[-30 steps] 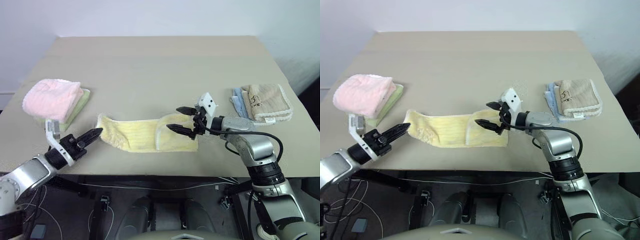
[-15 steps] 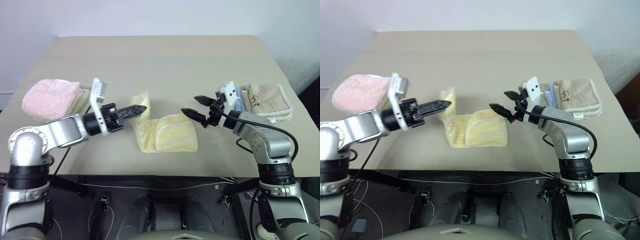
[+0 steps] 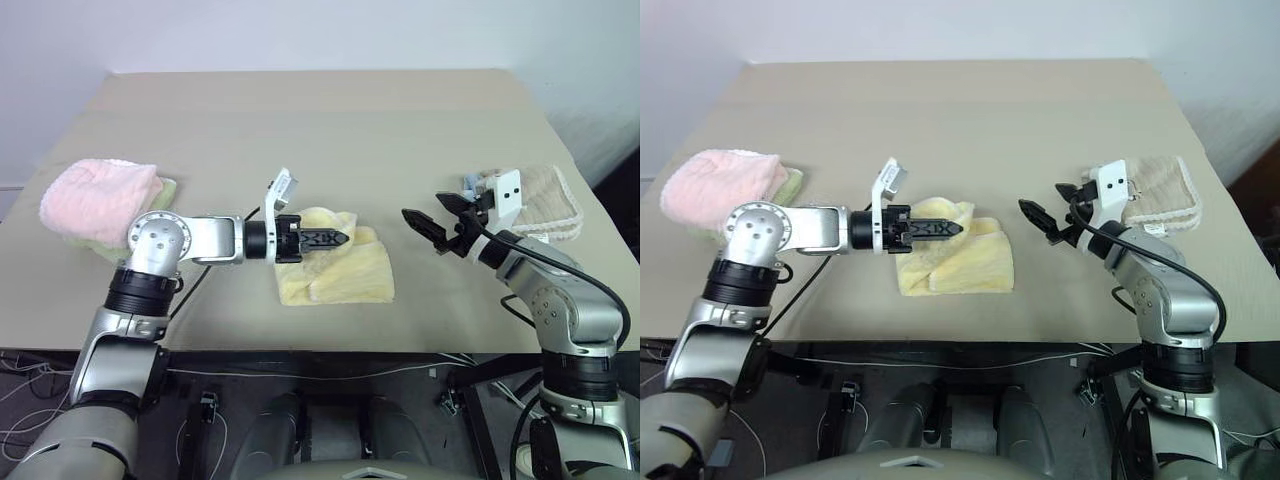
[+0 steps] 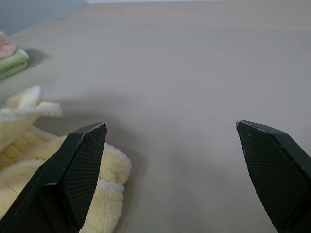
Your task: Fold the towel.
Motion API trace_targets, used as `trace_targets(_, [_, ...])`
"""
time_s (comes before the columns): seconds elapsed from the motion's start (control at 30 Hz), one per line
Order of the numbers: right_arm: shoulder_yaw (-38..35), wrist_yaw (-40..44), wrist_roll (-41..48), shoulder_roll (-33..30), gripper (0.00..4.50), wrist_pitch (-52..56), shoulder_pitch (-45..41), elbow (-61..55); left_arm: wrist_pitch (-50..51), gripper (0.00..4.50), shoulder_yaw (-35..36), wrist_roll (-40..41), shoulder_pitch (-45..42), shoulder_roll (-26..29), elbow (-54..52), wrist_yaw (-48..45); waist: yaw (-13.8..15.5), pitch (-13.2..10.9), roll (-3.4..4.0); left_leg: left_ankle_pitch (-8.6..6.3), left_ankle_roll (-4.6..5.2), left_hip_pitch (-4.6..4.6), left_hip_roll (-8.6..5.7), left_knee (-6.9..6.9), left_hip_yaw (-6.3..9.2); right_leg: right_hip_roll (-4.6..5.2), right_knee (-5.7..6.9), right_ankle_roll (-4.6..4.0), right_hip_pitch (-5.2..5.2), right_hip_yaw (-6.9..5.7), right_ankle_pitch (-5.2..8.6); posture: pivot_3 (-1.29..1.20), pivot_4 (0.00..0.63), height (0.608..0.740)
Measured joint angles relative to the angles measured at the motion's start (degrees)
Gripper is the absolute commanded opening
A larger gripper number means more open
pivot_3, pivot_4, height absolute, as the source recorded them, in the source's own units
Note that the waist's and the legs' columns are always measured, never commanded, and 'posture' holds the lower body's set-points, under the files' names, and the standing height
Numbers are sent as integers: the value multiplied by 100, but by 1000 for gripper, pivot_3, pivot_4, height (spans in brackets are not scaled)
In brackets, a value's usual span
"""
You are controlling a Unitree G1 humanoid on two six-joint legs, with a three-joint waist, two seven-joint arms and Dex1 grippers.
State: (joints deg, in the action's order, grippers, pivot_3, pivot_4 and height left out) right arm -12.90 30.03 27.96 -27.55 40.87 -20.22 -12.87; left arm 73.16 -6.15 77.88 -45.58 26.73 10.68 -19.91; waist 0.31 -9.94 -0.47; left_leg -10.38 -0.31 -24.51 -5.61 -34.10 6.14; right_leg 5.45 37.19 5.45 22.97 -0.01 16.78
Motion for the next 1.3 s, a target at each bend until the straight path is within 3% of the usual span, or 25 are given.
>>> trace_targets(0.2, [-56, -210, 43, 5, 4500, -1, 63, -55, 101, 10, -97, -694, -20, -433, 9, -596, 8, -1, -1, 0, 0, 0, 0, -2, 0, 0, 0, 1, -1, 0, 0, 0, 150, 740])
trace_targets(0.5, [68, -250, 6, -5, 4500, -56, 84, -11, -22, 3018, -77, -1494, 102, -821, -48, -1192, -2, -1, -1, 0, 0, 1, 0, -3, 0, 0, 1, 1, -2, -1, 0, 0, 150, 740])
trace_targets(0.63, [169, -229, -27, -1, 4500, -136, 12, 102, -78, 4363, 55, -1492, 249, -658, -546, -1764, -17, -3, 0, 1, -1, 0, 1, -3, 0, -1, 1, 1, -1, -1, 0, 0, 150, 740])
trace_targets(0.67, [209, -212, -24, 3, 4500, -137, -21, 103, -187, 4470, 155, -1525, 248, -587, -647, -1874, -20, -3, 1, 1, -1, 3, 1, -3, 0, 0, 2, 1, -2, -1, 0, 0, 150, 740])
trace_targets(0.83, [228, -153, 289, 188, 4500, -39, -228, 93, -808, 4470, 595, -1856, 259, -52, -847, -2369, -51, -4, 0, 2, -2, 2, 3, -3, 1, -1, 3, 1, -3, -1, -1, 0, 150, 740])
trace_targets(1.0, [355, -83, 700, 393, 3242, 250, -360, -146, -1881, 4500, 730, -2678, 525, 706, -1049, -2992, -109, -4, 3, 1, -2, 4, 2, 2, 1, 0, 1, 0, -2, 0, 0, 0, 150, 740])
trace_targets(1.1, [567, -21, 808, 486, 2179, 312, -388, -246, -2263, 3889, 710, -3060, 841, 699, -1017, -3114, -92, -5, 2, 1, -2, 3, 2, -1, 3, 1, 1, 0, -3, -1, 0, 0, 150, 740])
trace_targets(1.3, [946, 34, 829, 743, 65, 316, -588, -214, -2787, 1824, 692, -3360, 1397, 484, -1088, -3371, -90, -5, 2, 1, -2, 2, 2, -2, 5, 2, 2, 0, -2, -1, -1, 0, 150, 740])
